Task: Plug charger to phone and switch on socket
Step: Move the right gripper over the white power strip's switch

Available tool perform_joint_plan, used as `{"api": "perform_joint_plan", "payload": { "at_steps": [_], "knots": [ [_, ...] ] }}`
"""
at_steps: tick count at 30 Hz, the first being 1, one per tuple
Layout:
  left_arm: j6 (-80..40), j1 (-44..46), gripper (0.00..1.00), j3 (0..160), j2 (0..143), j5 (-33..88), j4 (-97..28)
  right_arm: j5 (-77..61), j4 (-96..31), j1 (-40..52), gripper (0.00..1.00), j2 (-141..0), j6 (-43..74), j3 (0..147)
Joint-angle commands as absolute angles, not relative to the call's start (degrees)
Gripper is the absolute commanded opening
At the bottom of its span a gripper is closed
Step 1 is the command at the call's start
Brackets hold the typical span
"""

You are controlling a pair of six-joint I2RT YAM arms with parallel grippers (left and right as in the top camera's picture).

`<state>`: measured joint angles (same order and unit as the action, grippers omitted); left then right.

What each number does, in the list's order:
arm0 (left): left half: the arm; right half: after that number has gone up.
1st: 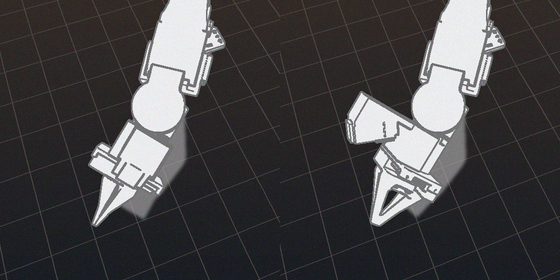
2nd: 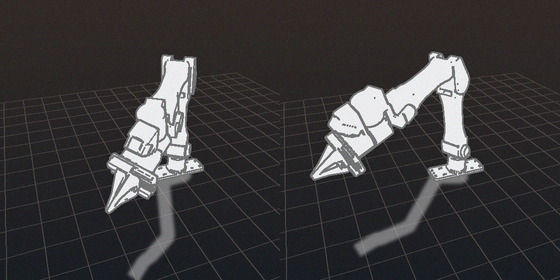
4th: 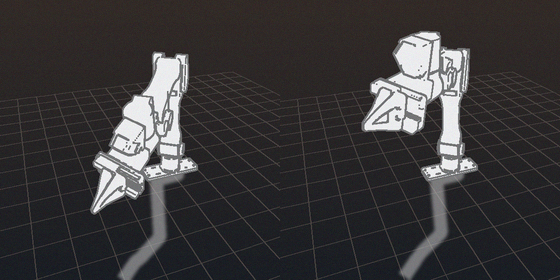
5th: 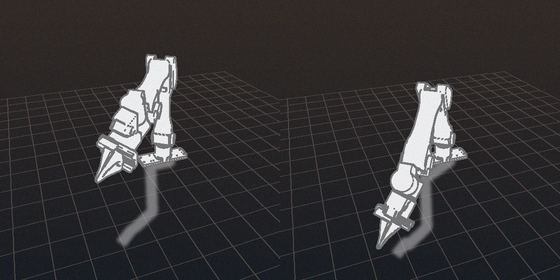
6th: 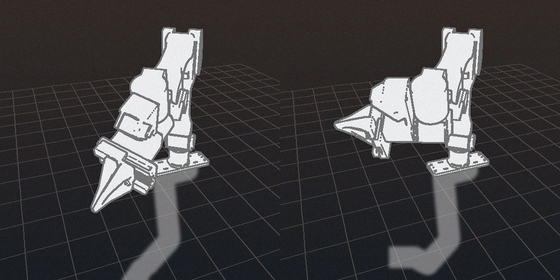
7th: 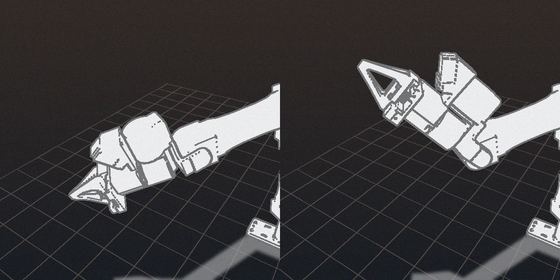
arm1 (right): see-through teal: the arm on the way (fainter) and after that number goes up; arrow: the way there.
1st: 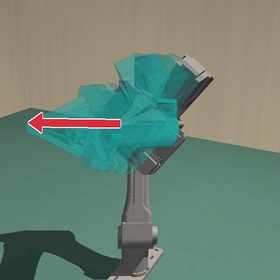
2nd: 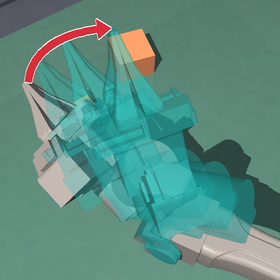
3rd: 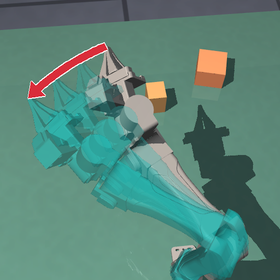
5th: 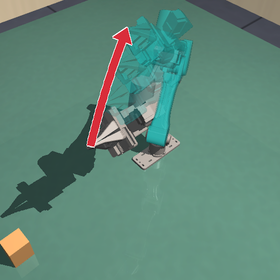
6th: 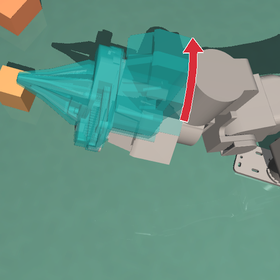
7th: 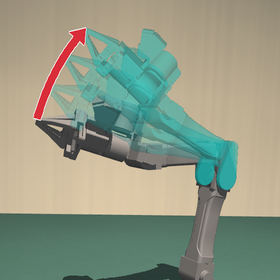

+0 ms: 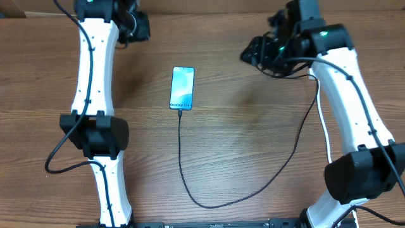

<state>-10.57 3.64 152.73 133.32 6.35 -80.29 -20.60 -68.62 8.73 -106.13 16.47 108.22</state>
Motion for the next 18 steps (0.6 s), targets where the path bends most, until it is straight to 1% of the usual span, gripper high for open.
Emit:
{"api": "perform_joint_plan", "payload": {
  "at_steps": [1,3,4,7,9,11,13,14,16,18],
  "knots": [
    [-10.6,2.8,0.41,161.2,132.9,3.6,-82.5,-9.7,-71.4,6.5,0.7,-104.7,16.2,113.3],
    [-11.5,1.7,0.53,166.1,132.9,3.6,-84.3,-5.2,-72.9,4.8,0.73,-104.7,16.2,114.7],
    [-12.1,1.2,0.57,167.8,132.9,3.6,-85.0,-3.7,-73.2,4.0,0.74,-104.7,16.2,114.9],
    [-14.4,-1.3,0.66,172.9,132.9,3.6,-87.2,0.2,-73.5,0.1,0.75,-105.0,16.2,114.7],
    [-14.6,-2.5,0.69,174.4,132.9,4.3,-87.9,0.2,-73.4,-2.4,0.75,-105.4,16.2,114.7],
    [-14.6,-3.2,0.77,174.5,132.9,4.5,-87.8,0.9,-72.9,-5.4,0.76,-106.2,16.2,114.7],
    [-14.6,-3.4,0.89,174.5,133.0,4.5,-87.8,1.5,-72.3,-7.6,0.77,-107.0,16.2,114.7],
    [-14.6,-3.4,1.0,174.3,133.1,4.4,-87.9,1.7,-71.6,-8.8,0.77,-107.7,16.2,114.7],
    [-14.6,-3.4,1.0,173.9,133.1,3.8,-88.0,1.7,-70.4,-10.8,0.79,-109.5,16.2,114.7],
    [-14.6,-3.4,1.0,173.3,133.1,3.7,-88.6,1.7,-69.3,-12.2,0.84,-111.7,16.2,114.7]
  ]
}}
